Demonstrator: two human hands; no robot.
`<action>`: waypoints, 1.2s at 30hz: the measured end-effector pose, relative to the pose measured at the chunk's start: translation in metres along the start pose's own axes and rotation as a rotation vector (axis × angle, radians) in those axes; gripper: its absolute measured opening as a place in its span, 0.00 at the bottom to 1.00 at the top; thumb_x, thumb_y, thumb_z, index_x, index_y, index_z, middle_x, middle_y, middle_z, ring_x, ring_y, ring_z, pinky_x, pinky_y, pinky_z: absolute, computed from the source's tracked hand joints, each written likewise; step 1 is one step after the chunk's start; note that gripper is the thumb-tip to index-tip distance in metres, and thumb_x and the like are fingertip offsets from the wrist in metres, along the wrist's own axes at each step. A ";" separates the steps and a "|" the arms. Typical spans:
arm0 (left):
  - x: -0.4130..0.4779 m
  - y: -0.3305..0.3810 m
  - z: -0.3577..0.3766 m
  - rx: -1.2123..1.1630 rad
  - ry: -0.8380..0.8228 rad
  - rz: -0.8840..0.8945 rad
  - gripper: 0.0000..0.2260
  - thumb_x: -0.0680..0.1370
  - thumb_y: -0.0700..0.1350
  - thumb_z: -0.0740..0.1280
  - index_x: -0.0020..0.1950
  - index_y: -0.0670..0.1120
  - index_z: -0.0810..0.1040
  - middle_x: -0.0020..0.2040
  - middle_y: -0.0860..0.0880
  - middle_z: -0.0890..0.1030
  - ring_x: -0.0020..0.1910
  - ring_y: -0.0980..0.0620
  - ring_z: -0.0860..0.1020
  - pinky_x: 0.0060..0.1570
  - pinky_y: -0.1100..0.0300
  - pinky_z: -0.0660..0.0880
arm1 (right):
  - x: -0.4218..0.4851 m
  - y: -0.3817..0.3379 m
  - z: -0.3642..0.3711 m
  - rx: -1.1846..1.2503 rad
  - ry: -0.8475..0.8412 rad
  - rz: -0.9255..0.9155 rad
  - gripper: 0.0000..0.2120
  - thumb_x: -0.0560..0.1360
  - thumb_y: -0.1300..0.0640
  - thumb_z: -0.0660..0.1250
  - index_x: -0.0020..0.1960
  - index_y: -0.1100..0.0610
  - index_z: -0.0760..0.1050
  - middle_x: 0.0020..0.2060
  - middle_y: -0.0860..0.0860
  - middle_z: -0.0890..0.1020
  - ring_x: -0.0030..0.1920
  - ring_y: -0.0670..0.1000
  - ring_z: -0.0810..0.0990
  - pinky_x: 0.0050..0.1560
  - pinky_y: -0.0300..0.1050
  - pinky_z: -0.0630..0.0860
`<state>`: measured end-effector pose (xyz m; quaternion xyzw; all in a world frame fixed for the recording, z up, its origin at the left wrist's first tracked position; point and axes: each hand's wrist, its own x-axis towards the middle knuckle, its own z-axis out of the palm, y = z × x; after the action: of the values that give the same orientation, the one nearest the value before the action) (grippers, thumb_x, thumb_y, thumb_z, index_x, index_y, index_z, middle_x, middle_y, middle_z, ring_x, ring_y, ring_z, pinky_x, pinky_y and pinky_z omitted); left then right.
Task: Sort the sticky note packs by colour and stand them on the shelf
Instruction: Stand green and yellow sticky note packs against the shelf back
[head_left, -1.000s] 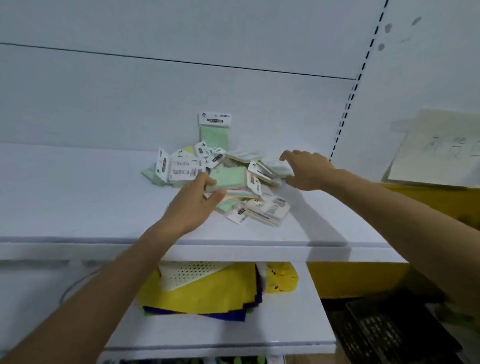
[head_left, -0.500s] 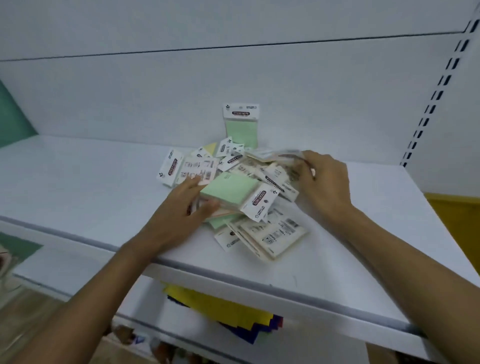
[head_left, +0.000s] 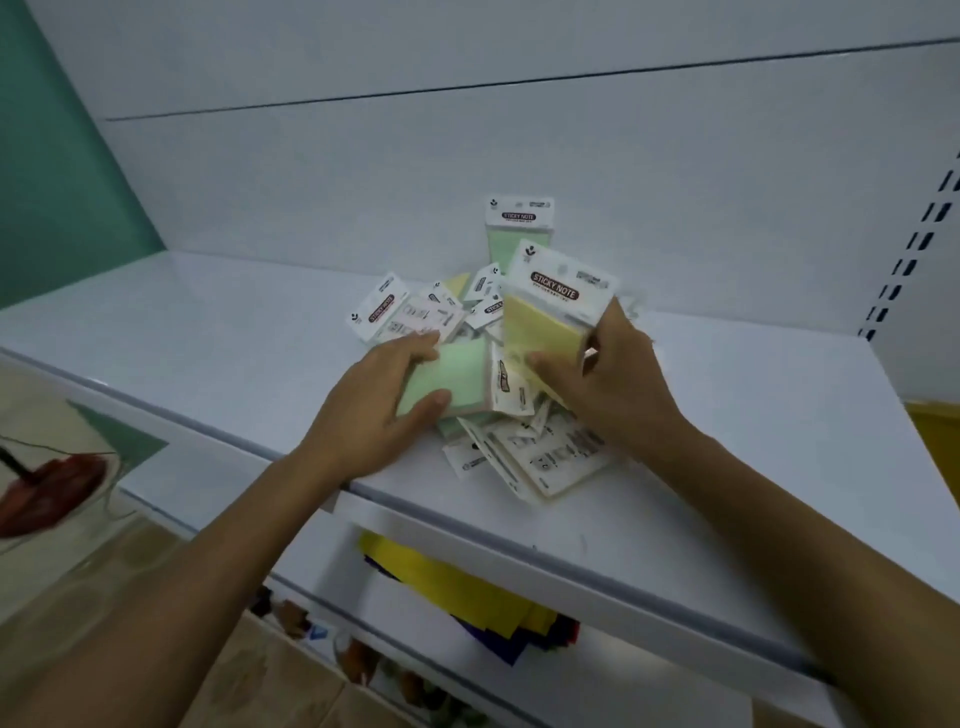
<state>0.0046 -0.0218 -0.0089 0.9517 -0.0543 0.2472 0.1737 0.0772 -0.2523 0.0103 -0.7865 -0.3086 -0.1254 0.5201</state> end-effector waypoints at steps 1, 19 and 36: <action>0.000 -0.001 0.001 -0.008 -0.036 -0.002 0.31 0.73 0.71 0.51 0.66 0.51 0.68 0.68 0.54 0.71 0.66 0.53 0.69 0.61 0.53 0.70 | -0.001 0.000 0.004 0.010 -0.086 -0.002 0.21 0.72 0.54 0.70 0.62 0.54 0.69 0.47 0.42 0.80 0.45 0.44 0.80 0.45 0.45 0.79; 0.001 -0.003 -0.014 -0.859 0.298 -0.746 0.06 0.75 0.42 0.70 0.49 0.46 0.74 0.48 0.46 0.82 0.44 0.50 0.82 0.40 0.58 0.80 | -0.005 0.015 0.018 -0.407 0.010 -0.399 0.14 0.66 0.62 0.65 0.49 0.56 0.82 0.49 0.54 0.84 0.50 0.59 0.81 0.52 0.51 0.72; 0.004 -0.015 -0.019 -0.798 0.310 -0.689 0.09 0.76 0.43 0.67 0.55 0.48 0.76 0.54 0.45 0.81 0.53 0.45 0.81 0.55 0.47 0.78 | 0.006 -0.042 0.020 -0.869 -0.349 -0.125 0.13 0.74 0.58 0.63 0.57 0.49 0.73 0.50 0.50 0.82 0.54 0.55 0.78 0.60 0.49 0.63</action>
<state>0.0027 -0.0011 0.0040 0.7272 0.1974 0.2733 0.5980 0.0537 -0.2212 0.0355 -0.9205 -0.3571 -0.1401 0.0748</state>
